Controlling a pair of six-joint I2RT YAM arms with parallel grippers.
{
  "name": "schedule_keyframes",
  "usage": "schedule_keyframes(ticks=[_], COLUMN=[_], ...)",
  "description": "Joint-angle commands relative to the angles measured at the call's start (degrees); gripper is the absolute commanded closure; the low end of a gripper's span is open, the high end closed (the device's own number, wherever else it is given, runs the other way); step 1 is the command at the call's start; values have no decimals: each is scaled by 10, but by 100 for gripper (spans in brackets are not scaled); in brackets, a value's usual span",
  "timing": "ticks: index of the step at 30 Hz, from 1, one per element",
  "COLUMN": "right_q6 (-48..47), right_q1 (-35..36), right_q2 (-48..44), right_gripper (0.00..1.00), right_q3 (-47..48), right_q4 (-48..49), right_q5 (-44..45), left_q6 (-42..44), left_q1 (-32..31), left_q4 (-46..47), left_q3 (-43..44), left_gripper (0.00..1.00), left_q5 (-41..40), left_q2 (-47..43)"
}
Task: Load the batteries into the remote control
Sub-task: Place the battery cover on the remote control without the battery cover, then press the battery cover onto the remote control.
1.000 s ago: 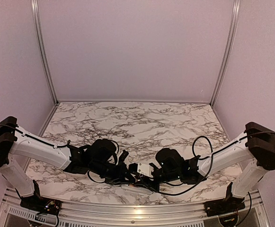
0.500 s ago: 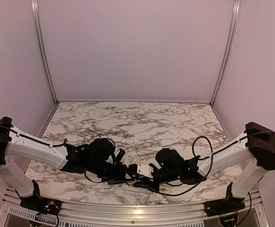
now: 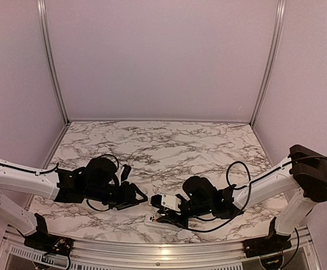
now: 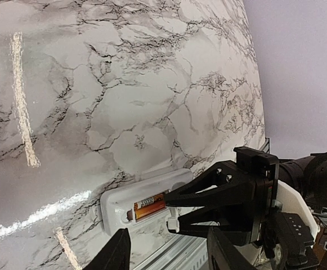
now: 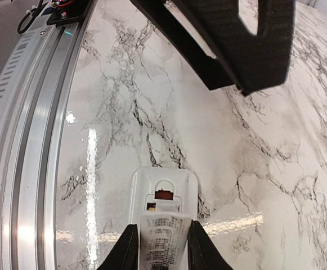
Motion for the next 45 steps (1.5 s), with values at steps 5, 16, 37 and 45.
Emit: schedule_keyframes(ticks=[5, 16, 37, 45], right_q6=[-4, 1, 67, 71], right_q1=[3, 3, -53, -55], right_q2=[17, -8, -152, -155], right_gripper=[69, 63, 33, 33], right_q3=[24, 25, -65, -68], right_q4=[-23, -29, -89, -87], right_q5=[-8, -9, -4, 1], left_q6=[-1, 29, 103, 102], left_q1=[5, 8, -25, -28], left_q4=[-7, -7, -22, -22], left_q3=[-16, -22, 49, 60], left_gripper=[51, 53, 91, 92], left_q5=[-14, -6, 36, 43], left_q2=[-8, -2, 116, 135])
